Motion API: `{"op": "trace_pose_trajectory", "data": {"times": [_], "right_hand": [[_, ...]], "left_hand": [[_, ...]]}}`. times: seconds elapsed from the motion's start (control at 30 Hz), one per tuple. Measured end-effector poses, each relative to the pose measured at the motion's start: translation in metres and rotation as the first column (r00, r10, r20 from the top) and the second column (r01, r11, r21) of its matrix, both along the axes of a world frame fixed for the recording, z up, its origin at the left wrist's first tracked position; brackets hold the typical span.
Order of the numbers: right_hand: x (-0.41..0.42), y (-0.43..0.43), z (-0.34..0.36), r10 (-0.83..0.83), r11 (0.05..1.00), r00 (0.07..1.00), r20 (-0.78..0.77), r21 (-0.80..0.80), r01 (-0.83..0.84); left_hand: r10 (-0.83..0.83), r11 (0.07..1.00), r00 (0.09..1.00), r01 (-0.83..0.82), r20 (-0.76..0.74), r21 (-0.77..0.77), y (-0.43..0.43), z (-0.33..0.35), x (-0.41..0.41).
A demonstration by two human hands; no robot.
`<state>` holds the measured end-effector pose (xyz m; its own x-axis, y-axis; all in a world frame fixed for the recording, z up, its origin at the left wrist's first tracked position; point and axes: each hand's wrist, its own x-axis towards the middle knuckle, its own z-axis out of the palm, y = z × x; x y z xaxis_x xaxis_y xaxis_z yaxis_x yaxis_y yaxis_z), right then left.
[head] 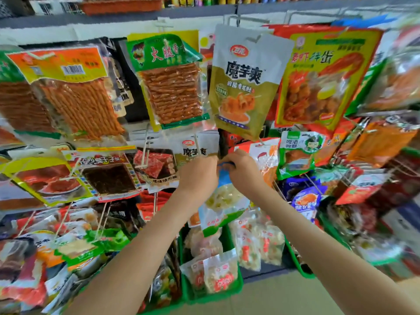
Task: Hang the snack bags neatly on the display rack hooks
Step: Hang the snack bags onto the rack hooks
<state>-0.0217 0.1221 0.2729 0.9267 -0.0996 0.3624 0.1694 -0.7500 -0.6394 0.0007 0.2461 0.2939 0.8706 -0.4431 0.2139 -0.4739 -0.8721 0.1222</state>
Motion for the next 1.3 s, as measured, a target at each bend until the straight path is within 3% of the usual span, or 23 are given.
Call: {"op": "trace_pose_trajectory", "data": {"times": [0.3,0.47,0.77,1.3], "right_hand": [[-0.052,-0.112,0.022,-0.063,0.998,0.998,0.014,-0.014,0.063],[-0.102,-0.207,0.040,-0.177,0.982,0.981,0.085,-0.045,0.181],[-0.163,-0.371,0.075,-0.226,0.958,0.956,0.188,-0.132,0.253],[-0.085,-0.525,0.118,-0.182,0.952,0.951,0.252,-0.195,0.234]], "left_hand": [[-0.152,0.978,0.988,0.146,-0.033,-0.147,-0.103,0.021,-0.038],[-0.204,0.960,0.979,0.203,0.015,-0.195,-0.205,0.034,-0.076],[-0.247,0.909,0.962,0.273,0.120,-0.314,-0.370,0.062,-0.130],[-0.284,0.875,0.944,0.327,0.168,-0.356,-0.516,0.108,-0.051]]}}
